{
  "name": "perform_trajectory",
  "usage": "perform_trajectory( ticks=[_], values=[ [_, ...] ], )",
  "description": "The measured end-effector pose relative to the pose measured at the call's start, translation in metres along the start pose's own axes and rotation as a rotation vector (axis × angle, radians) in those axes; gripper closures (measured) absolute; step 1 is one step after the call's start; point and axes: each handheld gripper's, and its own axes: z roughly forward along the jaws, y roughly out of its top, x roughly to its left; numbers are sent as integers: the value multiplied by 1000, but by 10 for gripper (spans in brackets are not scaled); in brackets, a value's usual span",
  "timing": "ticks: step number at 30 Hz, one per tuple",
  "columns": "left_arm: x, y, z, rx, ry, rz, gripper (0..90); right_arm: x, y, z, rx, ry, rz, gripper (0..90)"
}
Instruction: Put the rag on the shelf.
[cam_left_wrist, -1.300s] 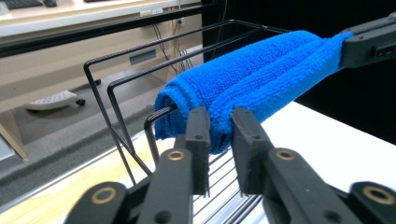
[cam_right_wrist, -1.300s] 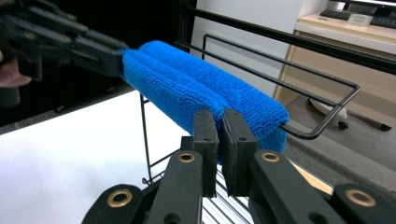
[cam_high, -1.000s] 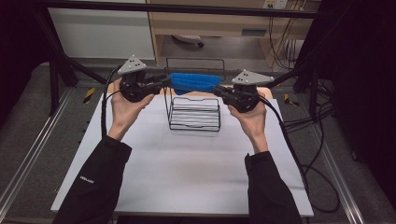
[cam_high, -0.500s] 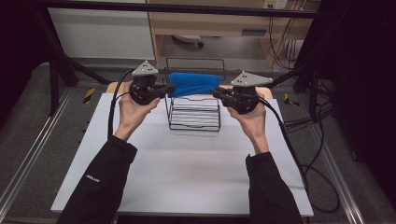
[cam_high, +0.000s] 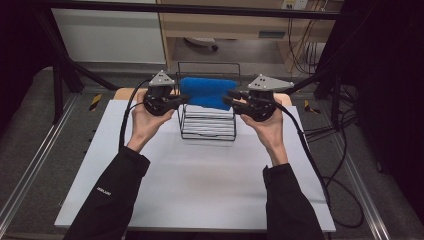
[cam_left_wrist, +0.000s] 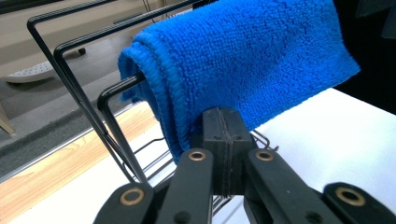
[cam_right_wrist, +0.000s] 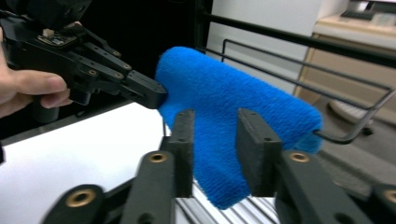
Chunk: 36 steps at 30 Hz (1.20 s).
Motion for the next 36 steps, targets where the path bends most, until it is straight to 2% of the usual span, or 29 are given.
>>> perform_trajectory(
  ticks=[4,7,11,17,22,27,33,36],
  values=[
    [1,-3,2,-2,4,-1,900,-3,-11,7,51,-13,25,872],
    [1,-5,3,-1,8,0,900,-7,-22,12,82,-48,33,896],
    [3,-7,5,-9,9,-4,900,-14,-31,16,94,-100,37,899],
    [3,-8,2,-16,-1,-8,898,-13,-31,12,63,-100,42,852],
    [2,-9,-8,-14,1,-8,827,-10,-26,0,29,-74,62,745],
    [3,-13,-17,1,9,-26,686,-9,-21,-12,6,-71,88,572],
    [4,-23,-27,18,34,-44,498,-10,-18,-23,8,-75,117,350],
    [4,-32,-32,23,35,-54,425,-11,-20,-28,27,-65,130,255]
  ],
)
